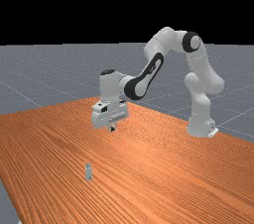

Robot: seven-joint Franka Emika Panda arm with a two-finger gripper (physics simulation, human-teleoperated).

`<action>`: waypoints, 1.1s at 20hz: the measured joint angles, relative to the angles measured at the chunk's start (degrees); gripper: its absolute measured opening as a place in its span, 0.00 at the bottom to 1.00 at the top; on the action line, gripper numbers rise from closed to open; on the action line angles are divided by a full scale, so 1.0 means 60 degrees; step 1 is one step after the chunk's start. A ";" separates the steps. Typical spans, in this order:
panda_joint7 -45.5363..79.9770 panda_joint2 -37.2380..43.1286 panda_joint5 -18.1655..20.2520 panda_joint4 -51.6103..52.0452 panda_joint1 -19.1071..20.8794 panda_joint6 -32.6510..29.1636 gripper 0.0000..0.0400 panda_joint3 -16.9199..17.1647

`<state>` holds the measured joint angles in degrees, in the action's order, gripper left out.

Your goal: Rotate the USB body for 90 degree with plug right ward

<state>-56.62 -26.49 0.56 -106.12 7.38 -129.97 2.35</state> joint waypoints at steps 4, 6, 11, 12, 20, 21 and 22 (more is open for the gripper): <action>0.0122 -0.1568 0.0007 0.2692 -0.0048 0.1268 0.00 -0.0031; 0.0148 -0.2034 0.0033 0.3443 -0.0059 0.1376 0.00 -0.0056; 0.0232 -0.3699 0.0052 0.6329 -0.0081 0.2541 0.00 -0.0092; 0.0269 -0.4701 0.0051 0.8141 -0.0077 0.3397 0.00 -0.0101; 0.0308 -0.6243 0.0039 1.0156 -0.0068 0.4072 0.00 -0.0104; 0.0314 -0.6551 0.0036 1.0415 -0.0067 0.4090 0.00 -0.0102; -0.0015 -0.6789 -0.0023 1.0568 -0.0054 0.3995 0.00 -0.0137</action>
<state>-56.71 -67.23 0.43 -42.71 7.05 -106.00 1.53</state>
